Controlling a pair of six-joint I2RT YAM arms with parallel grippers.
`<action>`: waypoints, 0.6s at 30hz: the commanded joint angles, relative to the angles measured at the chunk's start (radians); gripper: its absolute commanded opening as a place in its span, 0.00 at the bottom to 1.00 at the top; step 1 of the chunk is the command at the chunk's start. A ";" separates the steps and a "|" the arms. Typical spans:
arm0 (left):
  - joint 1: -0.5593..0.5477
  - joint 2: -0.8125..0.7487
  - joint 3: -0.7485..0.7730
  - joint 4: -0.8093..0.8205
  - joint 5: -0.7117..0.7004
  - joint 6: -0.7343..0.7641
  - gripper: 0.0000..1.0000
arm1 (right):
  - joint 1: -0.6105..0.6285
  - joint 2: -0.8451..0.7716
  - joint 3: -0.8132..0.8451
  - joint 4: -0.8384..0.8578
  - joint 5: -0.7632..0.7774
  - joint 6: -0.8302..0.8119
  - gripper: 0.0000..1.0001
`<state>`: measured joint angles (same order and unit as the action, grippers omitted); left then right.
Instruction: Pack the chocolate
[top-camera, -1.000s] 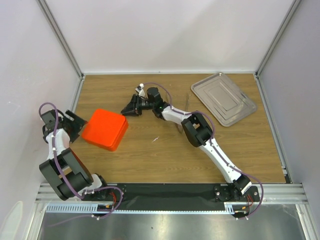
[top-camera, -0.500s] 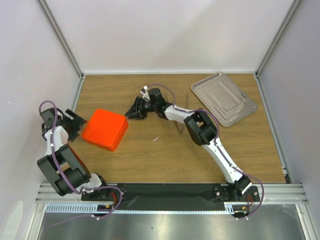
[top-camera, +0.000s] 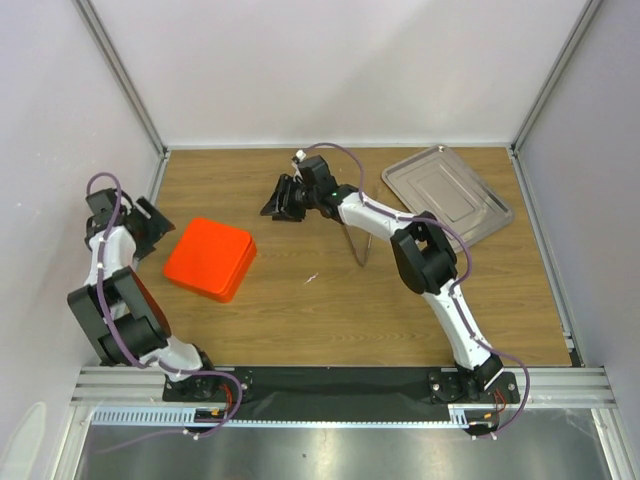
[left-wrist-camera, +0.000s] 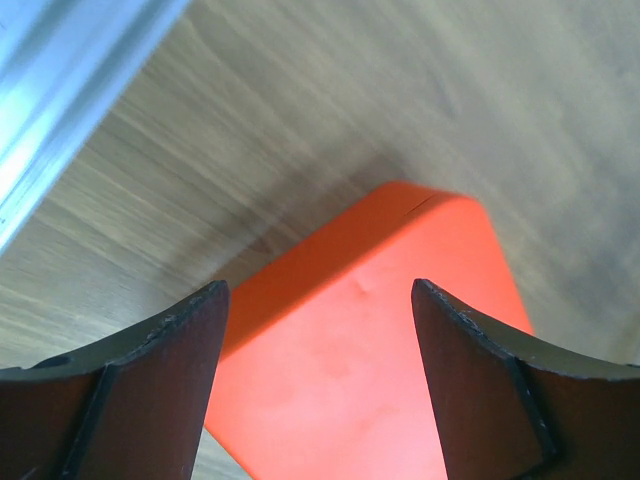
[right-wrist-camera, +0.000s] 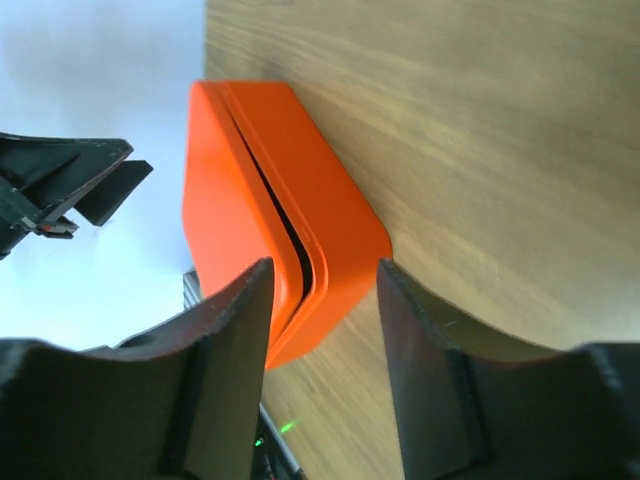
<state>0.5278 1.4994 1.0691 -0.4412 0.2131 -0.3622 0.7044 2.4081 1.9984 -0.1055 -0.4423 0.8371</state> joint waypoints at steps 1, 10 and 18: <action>-0.032 0.044 0.051 -0.030 -0.030 0.066 0.80 | 0.036 -0.082 -0.041 -0.121 0.140 0.040 0.52; -0.120 0.147 0.098 -0.042 -0.024 0.128 0.80 | 0.069 -0.174 -0.226 0.013 0.195 0.209 0.64; -0.155 0.145 0.089 -0.014 0.011 0.120 0.77 | 0.089 -0.228 -0.302 0.095 0.231 0.258 0.62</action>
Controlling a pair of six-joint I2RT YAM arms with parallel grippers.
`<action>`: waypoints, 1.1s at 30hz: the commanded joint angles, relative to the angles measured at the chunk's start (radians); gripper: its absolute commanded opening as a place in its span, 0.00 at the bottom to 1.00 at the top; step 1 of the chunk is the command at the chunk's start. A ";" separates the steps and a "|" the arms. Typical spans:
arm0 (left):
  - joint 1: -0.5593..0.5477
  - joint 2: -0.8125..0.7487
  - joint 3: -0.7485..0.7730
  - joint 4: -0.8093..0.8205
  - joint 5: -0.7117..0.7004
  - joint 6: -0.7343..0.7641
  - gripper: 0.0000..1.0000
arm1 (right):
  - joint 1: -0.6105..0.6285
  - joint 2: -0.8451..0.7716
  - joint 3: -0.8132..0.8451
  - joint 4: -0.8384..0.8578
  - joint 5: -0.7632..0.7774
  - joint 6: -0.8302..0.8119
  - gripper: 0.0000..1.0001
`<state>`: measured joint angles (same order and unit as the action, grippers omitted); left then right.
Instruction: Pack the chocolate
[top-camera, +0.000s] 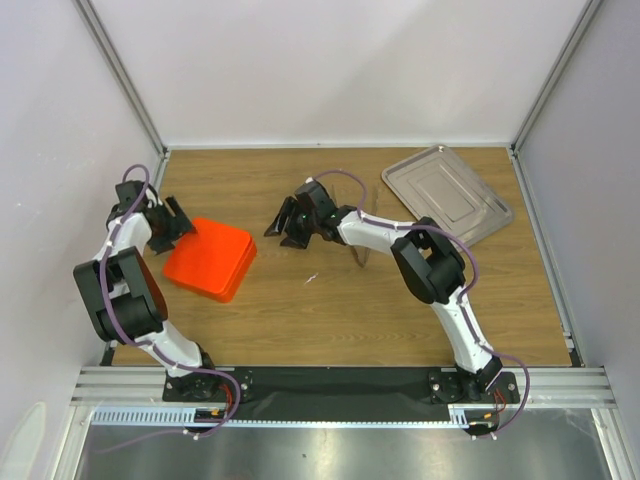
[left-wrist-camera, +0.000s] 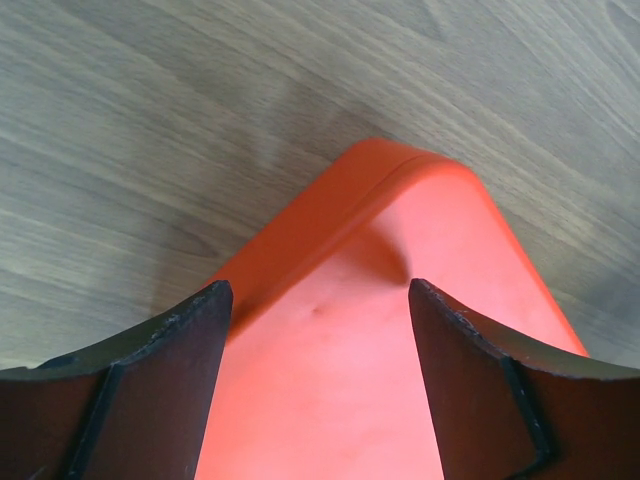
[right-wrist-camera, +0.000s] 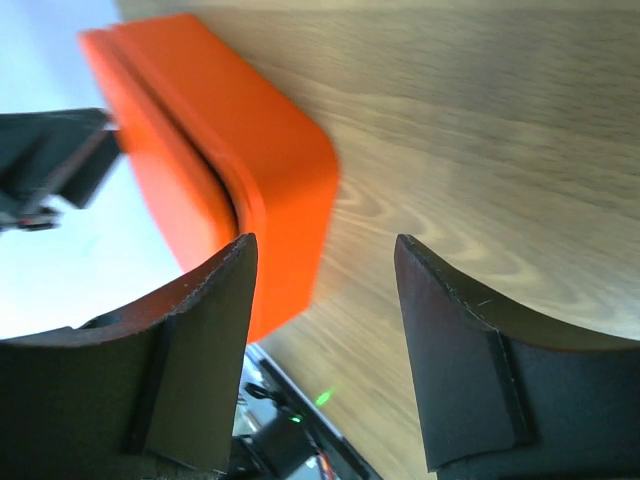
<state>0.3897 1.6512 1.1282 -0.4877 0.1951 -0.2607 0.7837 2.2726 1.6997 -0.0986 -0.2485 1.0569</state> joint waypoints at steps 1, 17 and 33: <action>-0.020 -0.001 0.030 0.034 0.033 0.015 0.77 | 0.015 -0.093 -0.003 0.088 0.038 0.043 0.62; -0.069 0.032 0.059 0.015 0.004 0.014 0.74 | 0.088 -0.019 0.104 0.046 0.084 -0.005 0.60; -0.091 0.007 0.041 0.011 -0.003 0.009 0.74 | 0.115 0.007 0.097 -0.006 0.133 -0.032 0.56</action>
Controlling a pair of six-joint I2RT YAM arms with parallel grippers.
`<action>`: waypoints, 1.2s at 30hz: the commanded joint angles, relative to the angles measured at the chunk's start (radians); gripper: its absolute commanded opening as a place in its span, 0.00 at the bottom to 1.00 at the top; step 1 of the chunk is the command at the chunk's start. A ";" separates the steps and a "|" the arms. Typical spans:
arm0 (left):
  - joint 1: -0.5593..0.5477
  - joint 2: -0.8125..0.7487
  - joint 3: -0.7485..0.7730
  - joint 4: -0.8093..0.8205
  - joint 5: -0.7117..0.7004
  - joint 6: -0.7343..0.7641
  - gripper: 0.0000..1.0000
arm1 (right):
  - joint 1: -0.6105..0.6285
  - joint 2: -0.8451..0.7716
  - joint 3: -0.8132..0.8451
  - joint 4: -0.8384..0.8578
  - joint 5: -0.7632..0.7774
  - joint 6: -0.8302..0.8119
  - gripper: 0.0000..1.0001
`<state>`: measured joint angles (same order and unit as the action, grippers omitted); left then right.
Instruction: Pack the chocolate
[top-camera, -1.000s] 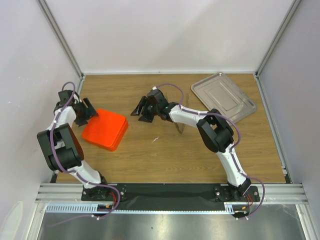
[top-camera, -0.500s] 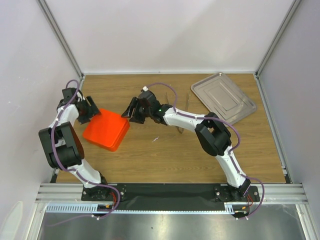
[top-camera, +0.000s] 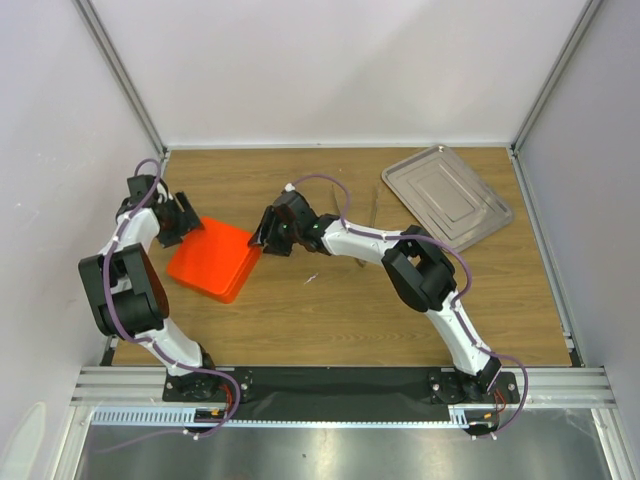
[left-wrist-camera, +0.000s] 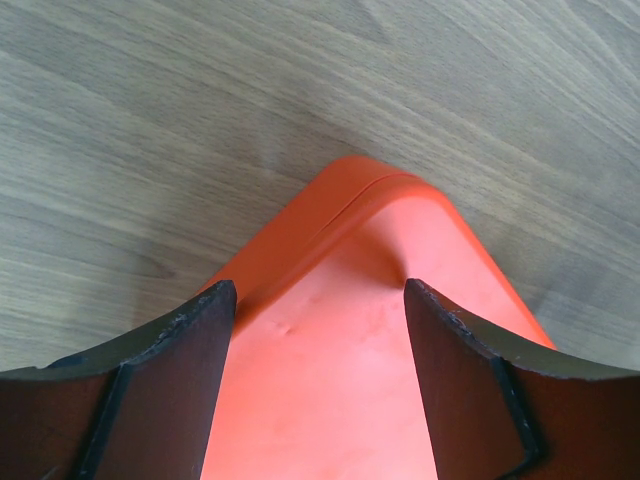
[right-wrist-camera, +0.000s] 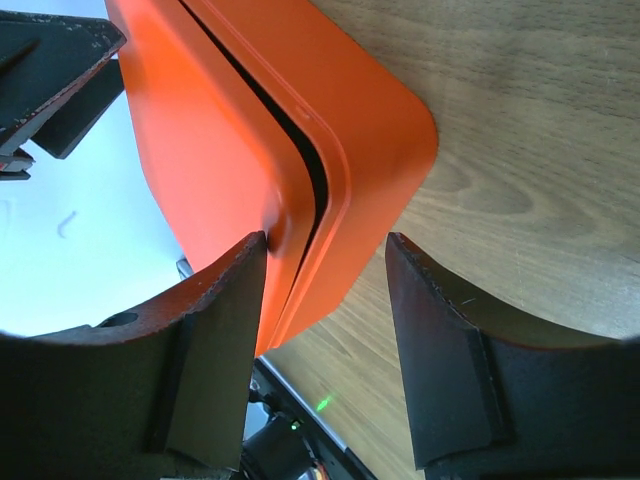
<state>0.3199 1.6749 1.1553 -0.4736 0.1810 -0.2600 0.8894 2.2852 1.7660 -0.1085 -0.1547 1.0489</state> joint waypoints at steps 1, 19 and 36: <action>-0.021 -0.020 0.012 -0.005 0.011 0.005 0.74 | 0.010 -0.009 0.030 0.006 0.043 -0.027 0.56; -0.028 -0.075 -0.031 0.007 0.098 -0.027 0.74 | 0.008 0.039 0.027 -0.040 0.107 -0.021 0.44; -0.033 -0.150 0.156 -0.138 -0.084 -0.012 0.75 | -0.003 0.036 0.029 0.012 0.061 -0.035 0.45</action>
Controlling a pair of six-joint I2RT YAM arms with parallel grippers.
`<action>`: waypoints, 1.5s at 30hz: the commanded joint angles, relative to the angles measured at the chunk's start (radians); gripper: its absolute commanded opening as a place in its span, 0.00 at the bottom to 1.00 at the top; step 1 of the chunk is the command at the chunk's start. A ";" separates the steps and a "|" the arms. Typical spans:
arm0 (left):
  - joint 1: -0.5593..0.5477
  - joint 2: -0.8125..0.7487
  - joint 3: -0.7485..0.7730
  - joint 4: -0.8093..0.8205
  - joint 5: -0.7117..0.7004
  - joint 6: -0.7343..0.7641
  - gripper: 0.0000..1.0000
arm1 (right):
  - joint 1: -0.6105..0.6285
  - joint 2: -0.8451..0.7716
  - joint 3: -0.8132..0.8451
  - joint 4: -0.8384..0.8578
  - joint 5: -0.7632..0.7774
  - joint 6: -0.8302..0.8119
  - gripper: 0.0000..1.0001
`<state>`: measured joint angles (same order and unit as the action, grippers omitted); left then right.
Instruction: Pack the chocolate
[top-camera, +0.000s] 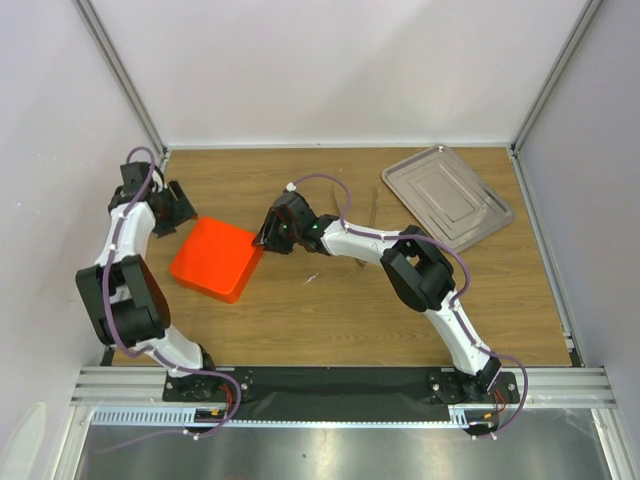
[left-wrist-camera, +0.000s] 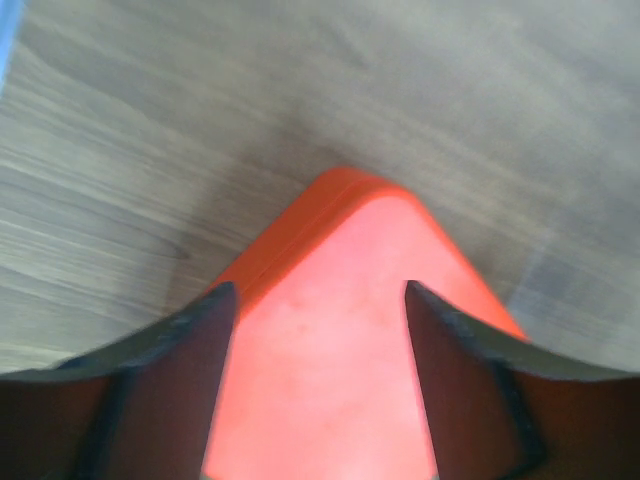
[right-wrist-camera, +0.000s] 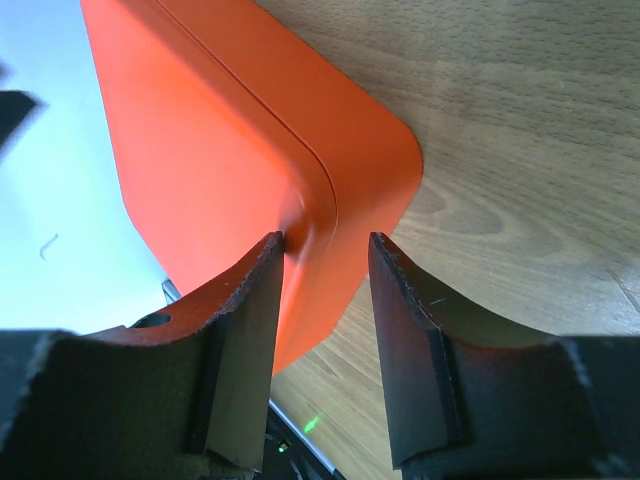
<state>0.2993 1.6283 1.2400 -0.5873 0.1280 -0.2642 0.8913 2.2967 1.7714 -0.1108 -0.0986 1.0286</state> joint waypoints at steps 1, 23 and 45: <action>-0.011 -0.111 0.075 -0.023 -0.021 -0.007 0.69 | -0.005 0.023 0.023 0.017 0.002 -0.016 0.45; -0.017 0.070 0.015 0.112 0.195 -0.035 0.00 | -0.026 0.006 -0.073 0.204 -0.115 -0.025 0.44; -0.006 0.104 0.021 0.138 0.052 -0.081 0.00 | -0.022 0.040 -0.082 0.315 -0.182 0.005 0.41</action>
<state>0.2901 1.7584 1.2285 -0.4114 0.2550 -0.3420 0.8604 2.3177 1.6829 0.1379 -0.2554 1.0260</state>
